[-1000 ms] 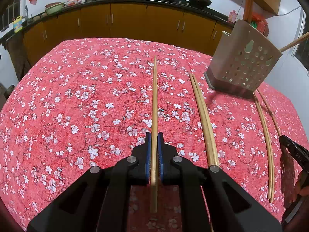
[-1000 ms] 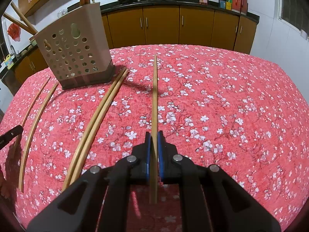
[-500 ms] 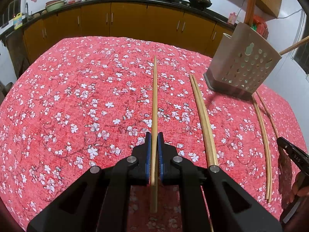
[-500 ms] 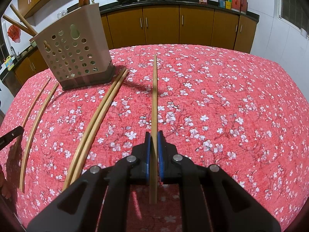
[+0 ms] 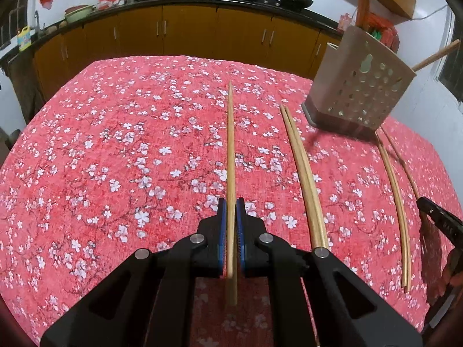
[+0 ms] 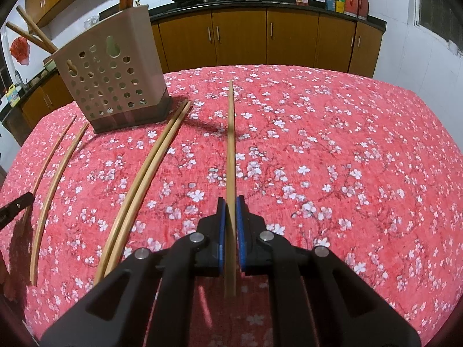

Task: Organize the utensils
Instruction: 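Lift the left tool's chopstick toward the holder while the right tool lifts its chopstick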

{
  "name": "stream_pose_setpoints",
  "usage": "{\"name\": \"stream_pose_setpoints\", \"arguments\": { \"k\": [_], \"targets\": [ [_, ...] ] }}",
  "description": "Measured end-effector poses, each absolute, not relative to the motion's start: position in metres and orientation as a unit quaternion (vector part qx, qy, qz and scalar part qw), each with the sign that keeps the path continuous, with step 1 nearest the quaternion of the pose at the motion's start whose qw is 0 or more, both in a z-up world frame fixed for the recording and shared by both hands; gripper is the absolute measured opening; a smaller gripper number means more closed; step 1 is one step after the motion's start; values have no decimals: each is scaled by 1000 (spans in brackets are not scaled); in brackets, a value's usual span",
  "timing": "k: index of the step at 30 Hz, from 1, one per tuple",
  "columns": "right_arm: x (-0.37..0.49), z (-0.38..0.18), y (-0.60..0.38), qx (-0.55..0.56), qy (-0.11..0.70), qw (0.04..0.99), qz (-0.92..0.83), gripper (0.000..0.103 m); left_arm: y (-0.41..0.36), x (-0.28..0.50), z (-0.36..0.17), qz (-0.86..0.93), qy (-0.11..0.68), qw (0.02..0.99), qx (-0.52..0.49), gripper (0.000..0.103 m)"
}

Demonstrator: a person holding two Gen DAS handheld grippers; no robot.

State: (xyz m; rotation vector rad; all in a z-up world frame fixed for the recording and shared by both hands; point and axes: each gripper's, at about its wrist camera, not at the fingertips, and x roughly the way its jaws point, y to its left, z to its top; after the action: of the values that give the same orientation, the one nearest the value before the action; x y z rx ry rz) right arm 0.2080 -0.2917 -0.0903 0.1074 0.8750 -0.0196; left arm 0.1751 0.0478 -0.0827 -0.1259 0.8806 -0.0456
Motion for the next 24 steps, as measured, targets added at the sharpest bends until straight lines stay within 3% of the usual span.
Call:
{"name": "stream_pose_setpoints", "arguments": {
  "k": [9,24],
  "targets": [
    [185,-49,-300,55,358,932,-10,8,47,171,-59,-23,407,912,-43,7],
    [158,48,-308,74,206,976,-11,8,52,152,45,-53,266,959,-78,7]
  ]
}}
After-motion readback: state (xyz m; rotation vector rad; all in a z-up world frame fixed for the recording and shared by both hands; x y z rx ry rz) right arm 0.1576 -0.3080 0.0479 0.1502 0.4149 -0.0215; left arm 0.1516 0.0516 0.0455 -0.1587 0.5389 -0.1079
